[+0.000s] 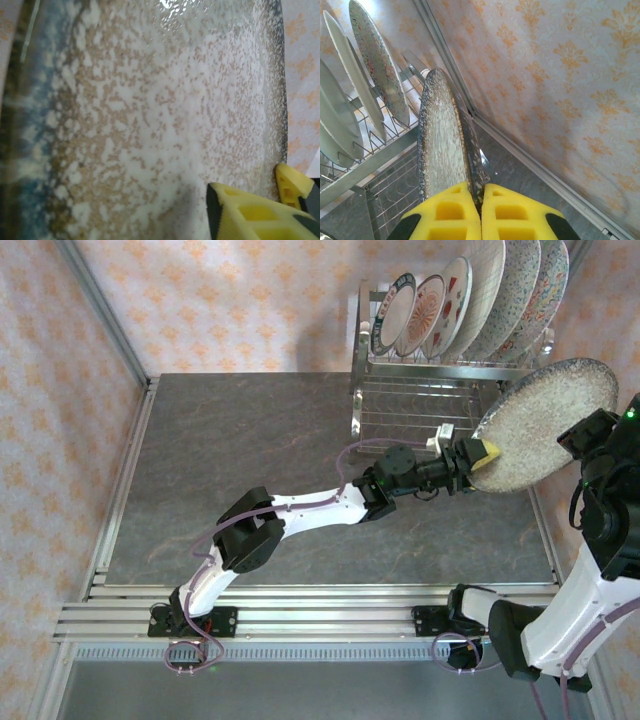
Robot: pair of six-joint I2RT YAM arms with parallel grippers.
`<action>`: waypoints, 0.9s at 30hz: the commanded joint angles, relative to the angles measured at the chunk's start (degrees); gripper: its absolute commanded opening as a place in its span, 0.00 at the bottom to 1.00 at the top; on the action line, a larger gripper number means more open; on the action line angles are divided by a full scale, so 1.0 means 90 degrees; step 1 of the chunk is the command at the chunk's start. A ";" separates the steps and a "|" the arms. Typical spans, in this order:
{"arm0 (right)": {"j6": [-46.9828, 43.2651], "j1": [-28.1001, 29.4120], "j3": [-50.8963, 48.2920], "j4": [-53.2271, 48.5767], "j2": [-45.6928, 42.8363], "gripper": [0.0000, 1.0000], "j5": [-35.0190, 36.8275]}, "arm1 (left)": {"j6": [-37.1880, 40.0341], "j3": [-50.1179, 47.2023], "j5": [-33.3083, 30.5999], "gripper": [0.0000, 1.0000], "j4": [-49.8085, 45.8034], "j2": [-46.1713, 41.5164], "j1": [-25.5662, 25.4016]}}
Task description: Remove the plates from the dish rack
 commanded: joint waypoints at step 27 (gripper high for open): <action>0.1553 0.0034 -0.1135 0.1678 -0.0942 0.13 -0.2868 | 0.1908 -0.1318 0.0541 0.00 -0.0942 -0.2878 0.0825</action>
